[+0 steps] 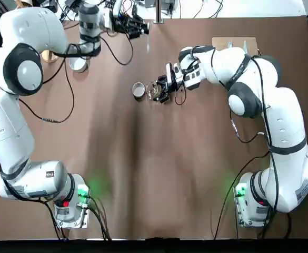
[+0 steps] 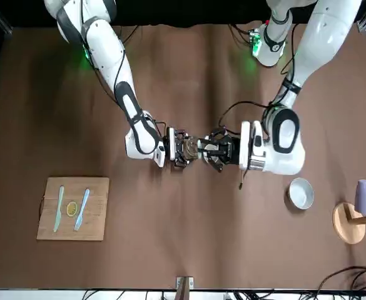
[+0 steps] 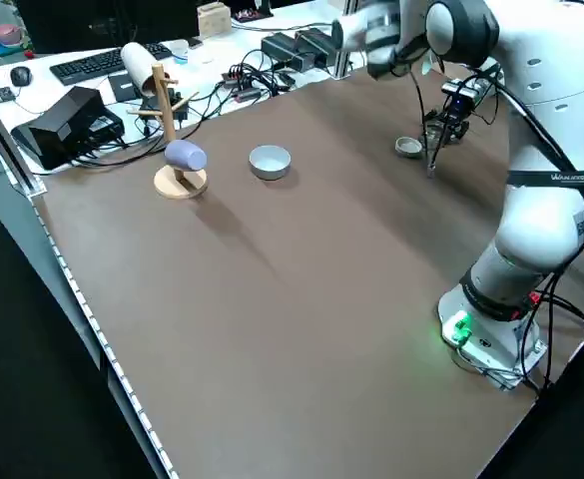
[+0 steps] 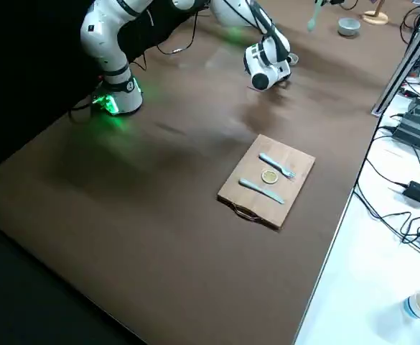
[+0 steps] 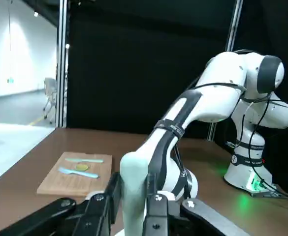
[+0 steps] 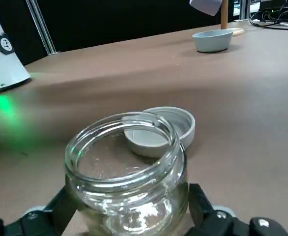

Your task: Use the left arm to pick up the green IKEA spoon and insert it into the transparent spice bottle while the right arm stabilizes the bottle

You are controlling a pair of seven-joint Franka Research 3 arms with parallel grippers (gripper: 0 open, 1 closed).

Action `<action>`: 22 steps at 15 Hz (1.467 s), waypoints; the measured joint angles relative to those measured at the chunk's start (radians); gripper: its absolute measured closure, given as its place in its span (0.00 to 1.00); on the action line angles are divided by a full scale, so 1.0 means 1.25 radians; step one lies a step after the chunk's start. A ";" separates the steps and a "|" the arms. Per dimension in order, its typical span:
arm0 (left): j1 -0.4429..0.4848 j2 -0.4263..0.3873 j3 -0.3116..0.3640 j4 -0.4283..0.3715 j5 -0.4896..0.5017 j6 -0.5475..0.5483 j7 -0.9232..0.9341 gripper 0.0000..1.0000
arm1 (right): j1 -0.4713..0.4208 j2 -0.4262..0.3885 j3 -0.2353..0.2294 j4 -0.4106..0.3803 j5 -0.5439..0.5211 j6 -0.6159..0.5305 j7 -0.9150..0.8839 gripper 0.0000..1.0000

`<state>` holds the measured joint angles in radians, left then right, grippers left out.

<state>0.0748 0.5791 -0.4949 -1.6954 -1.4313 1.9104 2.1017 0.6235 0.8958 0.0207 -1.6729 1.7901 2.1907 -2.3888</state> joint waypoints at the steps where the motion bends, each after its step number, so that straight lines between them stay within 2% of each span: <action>1: -0.001 0.013 -0.007 -0.017 -0.017 0.000 0.040 0.75 | 0.000 0.000 0.000 0.000 0.000 0.000 0.000 0.00; 6: 0.001 0.076 -0.027 -0.076 -0.037 0.000 0.140 0.75 | 0.000 0.000 0.000 0.001 0.000 0.000 0.000 0.00; 12: 0.011 0.089 -0.027 -0.121 -0.037 -0.015 0.179 0.75 | 0.000 0.000 0.000 0.001 0.000 0.000 0.000 0.00; 22: 0.017 0.120 -0.025 -0.153 -0.037 -0.016 0.248 0.75 | 0.000 0.000 -0.001 0.001 0.001 0.000 0.000 0.00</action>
<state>0.0960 0.7285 -0.5255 -1.8862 -1.4775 1.8904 2.4121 0.6241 0.8959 0.0193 -1.6711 1.7910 2.1909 -2.3887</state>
